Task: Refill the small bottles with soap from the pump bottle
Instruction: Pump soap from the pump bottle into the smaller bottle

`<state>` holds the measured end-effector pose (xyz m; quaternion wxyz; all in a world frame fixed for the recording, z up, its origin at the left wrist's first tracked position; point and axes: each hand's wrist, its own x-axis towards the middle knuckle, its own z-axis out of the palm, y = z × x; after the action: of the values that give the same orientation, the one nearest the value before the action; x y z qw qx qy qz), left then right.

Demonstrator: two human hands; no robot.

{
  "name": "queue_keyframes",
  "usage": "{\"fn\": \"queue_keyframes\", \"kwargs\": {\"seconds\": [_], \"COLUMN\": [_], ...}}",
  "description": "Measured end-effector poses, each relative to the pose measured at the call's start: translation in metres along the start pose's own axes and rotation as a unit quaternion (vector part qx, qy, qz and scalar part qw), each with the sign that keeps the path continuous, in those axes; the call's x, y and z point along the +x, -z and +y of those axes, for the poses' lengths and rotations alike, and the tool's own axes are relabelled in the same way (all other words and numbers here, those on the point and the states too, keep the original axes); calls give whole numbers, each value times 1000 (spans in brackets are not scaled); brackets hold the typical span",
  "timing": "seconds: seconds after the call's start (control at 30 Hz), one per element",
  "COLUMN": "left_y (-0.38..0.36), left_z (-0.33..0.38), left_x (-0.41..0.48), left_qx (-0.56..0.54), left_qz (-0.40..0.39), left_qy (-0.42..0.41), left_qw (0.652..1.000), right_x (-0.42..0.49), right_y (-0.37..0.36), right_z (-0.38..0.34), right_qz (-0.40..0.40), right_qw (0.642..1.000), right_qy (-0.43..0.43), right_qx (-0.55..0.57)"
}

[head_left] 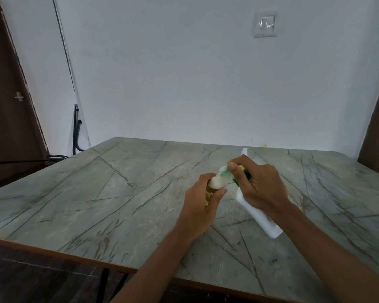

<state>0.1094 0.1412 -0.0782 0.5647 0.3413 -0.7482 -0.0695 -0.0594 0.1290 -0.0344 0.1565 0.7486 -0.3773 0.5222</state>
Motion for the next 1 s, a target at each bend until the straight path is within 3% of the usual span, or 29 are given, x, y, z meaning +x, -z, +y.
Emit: {"fn": "queue_keyframes", "kwargs": {"seconds": [1.0], "left_y": [0], "left_z": [-4], "left_x": [0], "left_qx": [-15], "left_qz": [9], "left_qy": [-3], "left_qw": [1000], "right_x": [-1], "right_y": [0], "right_z": [-3], "right_qz": [10], "right_qw": [999], "right_qy": [22], "right_qx": [-31]}}
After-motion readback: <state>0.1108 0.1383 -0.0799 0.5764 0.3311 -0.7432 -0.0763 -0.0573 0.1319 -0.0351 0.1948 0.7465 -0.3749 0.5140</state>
